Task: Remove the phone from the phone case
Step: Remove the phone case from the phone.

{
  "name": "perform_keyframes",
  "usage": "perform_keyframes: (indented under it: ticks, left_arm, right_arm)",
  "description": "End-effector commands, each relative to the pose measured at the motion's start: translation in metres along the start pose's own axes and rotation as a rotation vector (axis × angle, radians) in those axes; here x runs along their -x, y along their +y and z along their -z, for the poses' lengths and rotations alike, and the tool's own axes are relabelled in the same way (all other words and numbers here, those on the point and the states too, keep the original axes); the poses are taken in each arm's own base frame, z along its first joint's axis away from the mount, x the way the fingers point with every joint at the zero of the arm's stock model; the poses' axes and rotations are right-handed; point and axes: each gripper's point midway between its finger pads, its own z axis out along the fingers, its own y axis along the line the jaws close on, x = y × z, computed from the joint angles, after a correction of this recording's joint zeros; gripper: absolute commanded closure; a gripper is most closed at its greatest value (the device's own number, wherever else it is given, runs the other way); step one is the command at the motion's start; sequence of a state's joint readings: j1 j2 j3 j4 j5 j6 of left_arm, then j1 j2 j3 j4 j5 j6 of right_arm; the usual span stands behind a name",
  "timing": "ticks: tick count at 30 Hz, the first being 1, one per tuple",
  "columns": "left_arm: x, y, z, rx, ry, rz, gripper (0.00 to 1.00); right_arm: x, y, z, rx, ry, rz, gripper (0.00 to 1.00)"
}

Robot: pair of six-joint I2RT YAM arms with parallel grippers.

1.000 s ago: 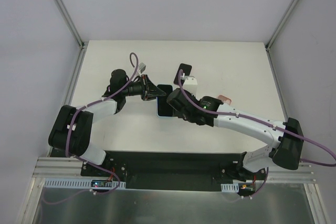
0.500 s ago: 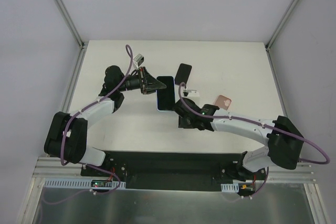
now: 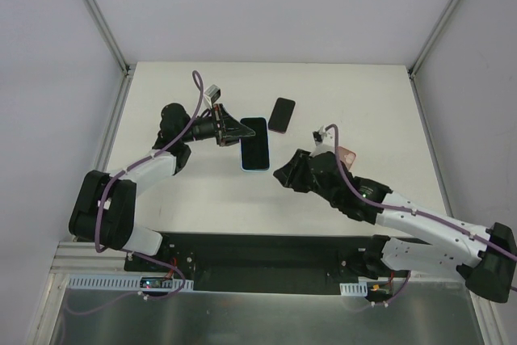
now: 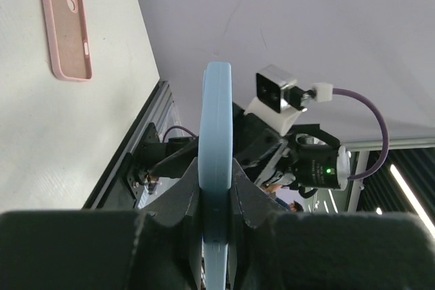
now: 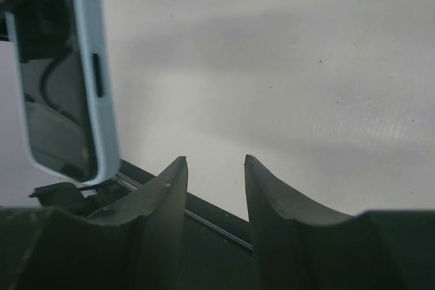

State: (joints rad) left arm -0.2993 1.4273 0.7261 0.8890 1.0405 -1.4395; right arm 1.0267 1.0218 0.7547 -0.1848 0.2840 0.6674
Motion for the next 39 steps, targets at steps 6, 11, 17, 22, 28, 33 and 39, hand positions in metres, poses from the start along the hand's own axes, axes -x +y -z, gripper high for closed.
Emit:
perform_keyframes:
  ticks: [6,11,17,22,28,33,39]
  left_arm:
    - [0.001,-0.017,0.003,-0.060,0.003,-0.053,1.00]
    - [0.000,-0.016,0.004,-0.058,0.003,-0.049,1.00]
    - [-0.001,-0.015,0.004,-0.055,0.003,-0.052,1.00]
    - [0.000,-0.013,0.004,-0.050,0.002,-0.047,1.00]
    - [0.000,-0.011,0.004,-0.048,0.002,-0.049,1.00]
    - [0.000,-0.012,0.005,-0.048,0.002,-0.049,1.00]
    - [0.000,-0.012,0.005,-0.044,0.002,-0.050,1.00]
  right_arm:
    - [0.041,0.046,0.013,0.222,-0.133,-0.114,0.57]
    - [0.039,0.052,0.007,0.252,-0.118,-0.138,0.57]
    - [0.044,0.048,0.014,0.258,-0.145,-0.149,0.57]
    - [0.048,0.038,0.025,0.253,-0.184,-0.161,0.57]
    - [0.048,0.042,0.032,0.287,-0.184,-0.153,0.57]
    - [0.046,0.053,0.028,0.314,-0.155,-0.128,0.57]
    - [0.042,0.055,0.024,0.319,-0.140,-0.126,0.57]
